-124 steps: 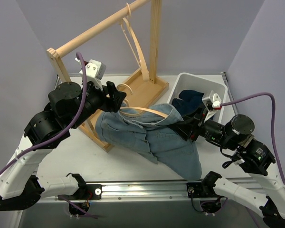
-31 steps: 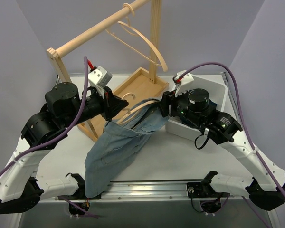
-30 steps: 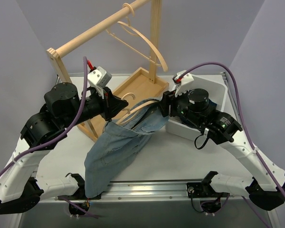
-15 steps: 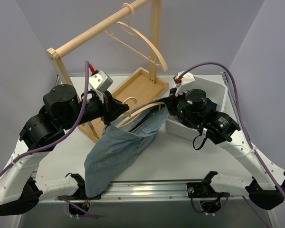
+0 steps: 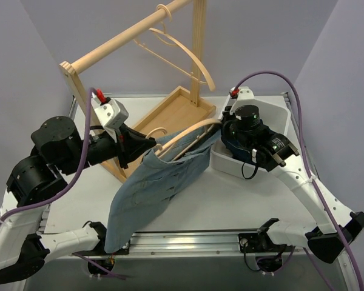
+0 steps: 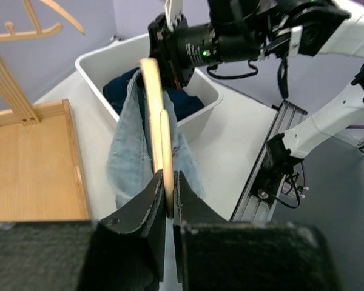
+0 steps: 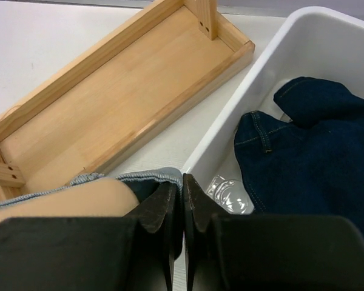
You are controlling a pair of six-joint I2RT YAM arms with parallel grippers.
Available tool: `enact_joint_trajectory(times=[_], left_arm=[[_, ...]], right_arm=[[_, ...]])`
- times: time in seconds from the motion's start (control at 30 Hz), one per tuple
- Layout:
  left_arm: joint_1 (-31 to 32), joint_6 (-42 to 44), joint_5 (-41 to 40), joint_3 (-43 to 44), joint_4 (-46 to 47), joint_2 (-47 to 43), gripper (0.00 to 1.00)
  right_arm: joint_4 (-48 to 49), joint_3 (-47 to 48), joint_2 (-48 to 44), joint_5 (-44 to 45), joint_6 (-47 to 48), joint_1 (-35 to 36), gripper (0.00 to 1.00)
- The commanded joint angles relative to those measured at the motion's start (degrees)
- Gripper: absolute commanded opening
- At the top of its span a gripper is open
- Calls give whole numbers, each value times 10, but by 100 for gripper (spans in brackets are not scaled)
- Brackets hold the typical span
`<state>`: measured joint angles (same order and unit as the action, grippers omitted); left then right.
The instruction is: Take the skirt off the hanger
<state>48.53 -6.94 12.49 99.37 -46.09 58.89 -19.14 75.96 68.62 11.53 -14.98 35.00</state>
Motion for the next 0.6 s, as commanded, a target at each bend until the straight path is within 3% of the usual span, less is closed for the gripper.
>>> enact_joint_trajectory(times=[0.0, 0.27, 0.57], left_arm=[[-1, -3, 34, 46, 39, -31, 2], [-1, -25, -7, 22, 75, -55, 2], [-1, -88, -162, -90, 212, -79, 2]], right_arm=[[9, -23, -14, 2, -5, -27, 0], [42, -66, -38, -60, -15, -28, 0], [96, -114, -133, -195, -63, -21, 0]])
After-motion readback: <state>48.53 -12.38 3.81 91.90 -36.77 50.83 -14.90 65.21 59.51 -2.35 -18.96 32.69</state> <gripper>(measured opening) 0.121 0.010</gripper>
